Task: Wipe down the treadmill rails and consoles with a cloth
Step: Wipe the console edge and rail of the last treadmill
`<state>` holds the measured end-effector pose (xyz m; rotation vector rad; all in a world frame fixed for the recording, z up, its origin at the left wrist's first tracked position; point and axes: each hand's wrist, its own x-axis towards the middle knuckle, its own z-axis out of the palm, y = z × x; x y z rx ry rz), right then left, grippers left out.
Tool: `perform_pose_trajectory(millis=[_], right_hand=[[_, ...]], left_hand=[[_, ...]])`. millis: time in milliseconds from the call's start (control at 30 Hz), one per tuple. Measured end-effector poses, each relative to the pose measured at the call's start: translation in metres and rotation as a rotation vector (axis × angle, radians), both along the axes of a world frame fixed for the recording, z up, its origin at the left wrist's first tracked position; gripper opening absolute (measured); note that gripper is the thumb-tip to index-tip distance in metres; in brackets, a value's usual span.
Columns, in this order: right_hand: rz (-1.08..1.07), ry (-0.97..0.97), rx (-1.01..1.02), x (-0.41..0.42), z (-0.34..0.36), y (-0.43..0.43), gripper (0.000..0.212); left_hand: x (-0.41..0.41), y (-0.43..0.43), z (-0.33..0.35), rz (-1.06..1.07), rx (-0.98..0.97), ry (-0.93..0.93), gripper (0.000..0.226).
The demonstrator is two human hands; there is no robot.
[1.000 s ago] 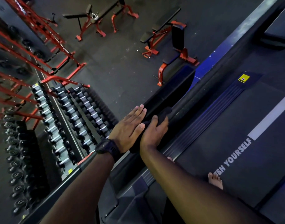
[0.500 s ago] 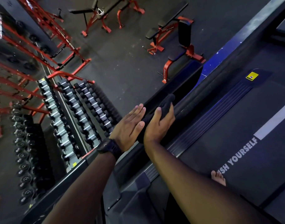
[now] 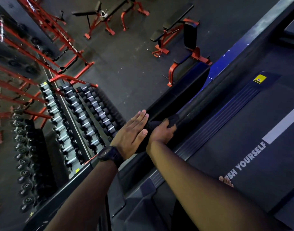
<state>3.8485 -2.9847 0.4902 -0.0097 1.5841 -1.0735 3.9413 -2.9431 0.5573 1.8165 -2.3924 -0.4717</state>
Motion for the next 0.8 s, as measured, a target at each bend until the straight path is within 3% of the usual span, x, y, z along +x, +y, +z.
perform_pose_trajectory(millis=[133, 200, 367, 433, 500, 567, 700, 800], right_hand=[[0.069, 0.292, -0.436, 0.002, 0.021, 0.020, 0.062], [0.032, 0.335, -0.520, -0.004, 0.013, 0.010, 0.057], [-0.009, -0.041, 0.006, 0.011, -0.004, 0.013, 0.059], [0.062, 0.026, -0.071, 0.020, 0.008, 0.030, 0.059], [0.032, 0.177, -0.299, 0.020, 0.016, 0.034, 0.058], [-0.021, 0.244, -0.399, 0.017, 0.015, 0.025, 0.060], [-0.046, -0.020, -0.010, 0.021, 0.001, 0.017, 0.056], [0.021, 0.055, -0.124, 0.019, 0.008, 0.028, 0.062]], left_hand=[[0.004, 0.000, 0.000, 0.013, 0.012, 0.029, 0.075], [0.005, 0.003, 0.000, 0.035, 0.011, 0.027, 0.071], [0.006, 0.009, 0.000, 0.037, 0.004, 0.011, 0.062], [0.007, 0.009, 0.000, 0.031, -0.006, 0.004, 0.062], [0.010, 0.012, 0.000, 0.046, 0.004, 0.016, 0.063], [0.013, 0.015, 0.000, 0.055, 0.013, 0.018, 0.063], [0.017, 0.021, -0.002, 0.046, 0.014, -0.005, 0.062], [0.017, 0.022, -0.002, 0.046, 0.012, -0.005, 0.063]])
